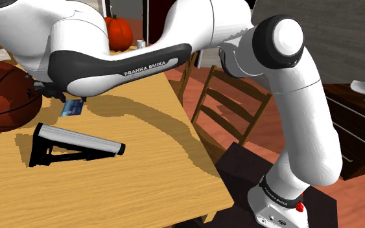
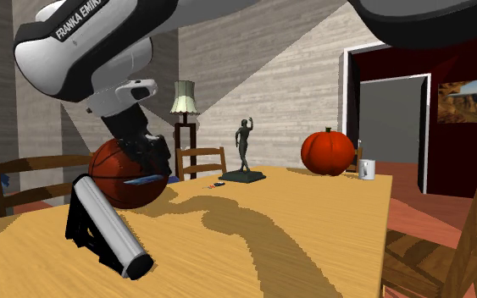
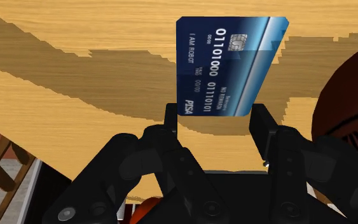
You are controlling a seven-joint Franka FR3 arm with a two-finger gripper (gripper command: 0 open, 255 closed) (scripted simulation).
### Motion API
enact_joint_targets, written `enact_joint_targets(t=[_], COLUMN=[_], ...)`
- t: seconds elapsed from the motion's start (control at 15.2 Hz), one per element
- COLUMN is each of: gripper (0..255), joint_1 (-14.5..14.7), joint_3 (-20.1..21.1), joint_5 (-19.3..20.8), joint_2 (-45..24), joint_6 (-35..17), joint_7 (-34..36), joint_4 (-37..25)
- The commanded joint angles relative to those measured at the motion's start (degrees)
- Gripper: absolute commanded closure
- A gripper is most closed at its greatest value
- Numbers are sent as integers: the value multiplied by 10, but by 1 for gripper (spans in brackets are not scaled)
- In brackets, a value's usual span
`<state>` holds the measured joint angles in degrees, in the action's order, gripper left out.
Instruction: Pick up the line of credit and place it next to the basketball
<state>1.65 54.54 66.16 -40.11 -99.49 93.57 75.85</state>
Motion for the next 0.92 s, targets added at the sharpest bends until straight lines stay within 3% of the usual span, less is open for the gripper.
enact_joint_targets(t=[0.0,0.86], gripper=[255,255], joint_1=[-2,-5], joint_3=[-2,-24], joint_5=[4,36], joint_2=[-3,-33], joint_6=[-9,-60], joint_7=[10,62], joint_4=[11,61])
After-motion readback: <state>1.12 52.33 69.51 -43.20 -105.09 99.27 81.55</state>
